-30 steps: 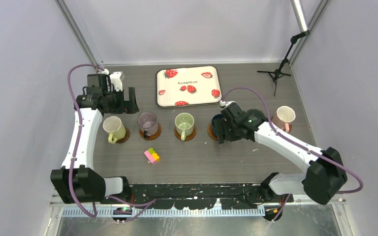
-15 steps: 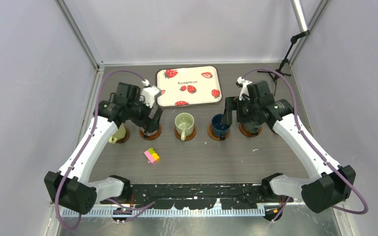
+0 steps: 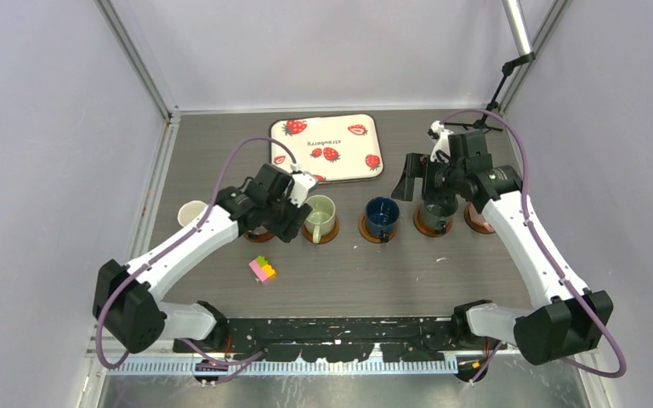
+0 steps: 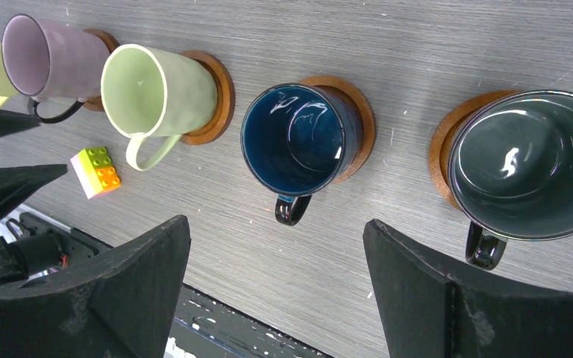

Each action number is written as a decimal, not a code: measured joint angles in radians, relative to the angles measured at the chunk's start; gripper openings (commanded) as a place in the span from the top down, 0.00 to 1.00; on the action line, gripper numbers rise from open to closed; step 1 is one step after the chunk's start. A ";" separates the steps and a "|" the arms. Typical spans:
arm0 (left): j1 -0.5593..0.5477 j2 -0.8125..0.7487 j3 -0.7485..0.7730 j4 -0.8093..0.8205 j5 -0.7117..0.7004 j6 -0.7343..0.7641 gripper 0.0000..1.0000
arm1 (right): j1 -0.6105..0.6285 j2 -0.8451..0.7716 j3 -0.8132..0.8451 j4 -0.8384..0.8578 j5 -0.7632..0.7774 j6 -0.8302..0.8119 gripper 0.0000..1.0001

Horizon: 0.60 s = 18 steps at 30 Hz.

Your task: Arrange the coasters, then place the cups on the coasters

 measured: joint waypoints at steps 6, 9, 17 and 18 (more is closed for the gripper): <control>-0.038 0.066 -0.008 0.054 -0.020 -0.063 0.61 | -0.027 0.008 0.003 0.001 -0.012 0.016 0.10; -0.055 0.100 -0.008 0.071 -0.038 -0.084 0.62 | -0.036 0.011 0.003 0.001 -0.016 0.020 0.10; -0.081 0.194 -0.008 0.101 -0.065 -0.121 0.62 | -0.044 0.013 0.003 0.001 -0.025 0.028 0.10; -0.085 0.204 -0.007 0.105 -0.067 -0.126 0.62 | -0.045 0.013 0.003 0.001 -0.025 0.029 0.10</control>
